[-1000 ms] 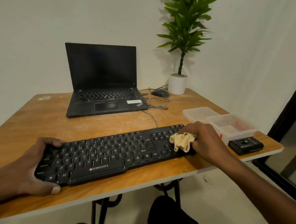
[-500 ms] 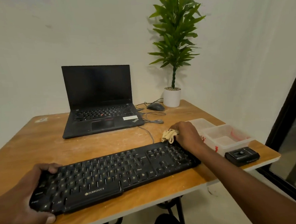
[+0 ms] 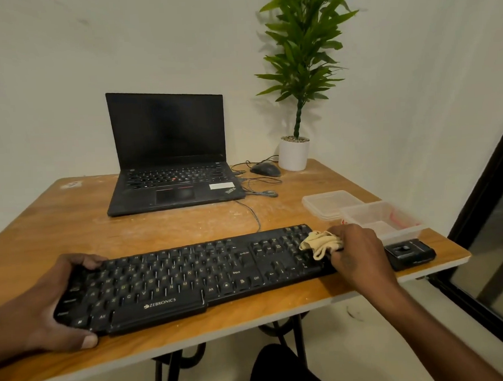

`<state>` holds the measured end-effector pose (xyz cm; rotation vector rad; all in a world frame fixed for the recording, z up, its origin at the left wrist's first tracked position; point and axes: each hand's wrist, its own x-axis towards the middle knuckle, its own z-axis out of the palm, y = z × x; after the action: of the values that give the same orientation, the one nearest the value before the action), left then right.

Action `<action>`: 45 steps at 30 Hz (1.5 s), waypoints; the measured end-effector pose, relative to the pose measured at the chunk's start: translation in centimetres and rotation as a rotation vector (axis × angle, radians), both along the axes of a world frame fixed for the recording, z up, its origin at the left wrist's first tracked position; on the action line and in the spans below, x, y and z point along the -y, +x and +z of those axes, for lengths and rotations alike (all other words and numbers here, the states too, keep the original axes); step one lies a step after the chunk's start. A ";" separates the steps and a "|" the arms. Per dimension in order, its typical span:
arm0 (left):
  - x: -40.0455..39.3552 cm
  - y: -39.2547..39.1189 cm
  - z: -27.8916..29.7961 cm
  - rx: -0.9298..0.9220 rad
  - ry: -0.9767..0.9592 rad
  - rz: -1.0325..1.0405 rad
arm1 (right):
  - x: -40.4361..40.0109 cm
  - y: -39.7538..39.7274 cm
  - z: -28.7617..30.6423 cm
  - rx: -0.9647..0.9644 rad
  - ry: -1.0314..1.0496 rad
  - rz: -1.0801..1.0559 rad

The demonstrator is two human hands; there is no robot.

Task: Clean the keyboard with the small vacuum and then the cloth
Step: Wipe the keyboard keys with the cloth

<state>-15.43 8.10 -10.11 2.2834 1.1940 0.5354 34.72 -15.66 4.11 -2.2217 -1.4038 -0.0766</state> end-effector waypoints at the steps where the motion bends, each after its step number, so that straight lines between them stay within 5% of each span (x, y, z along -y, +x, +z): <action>1: 0.3 0.0 0.6 -0.042 0.006 0.028 | 0.5 -0.3 -0.1 -0.017 0.018 -0.005; 16: 4.3 0.8 5.2 0.223 -0.089 -0.154 | 2.3 -5.9 -3.8 0.067 0.254 0.116; 30: 8.8 3.1 10.0 0.103 -0.294 -0.142 | 2.5 -10.0 -4.8 0.119 0.306 0.303; 45: 10.3 3.7 11.3 0.069 -0.278 -0.117 | -0.5 -20.1 -4.5 0.029 0.289 0.599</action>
<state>-11.70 -2.23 1.23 2.0657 1.0242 0.3760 14.65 -15.20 -0.44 -1.5096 -1.8802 -0.0954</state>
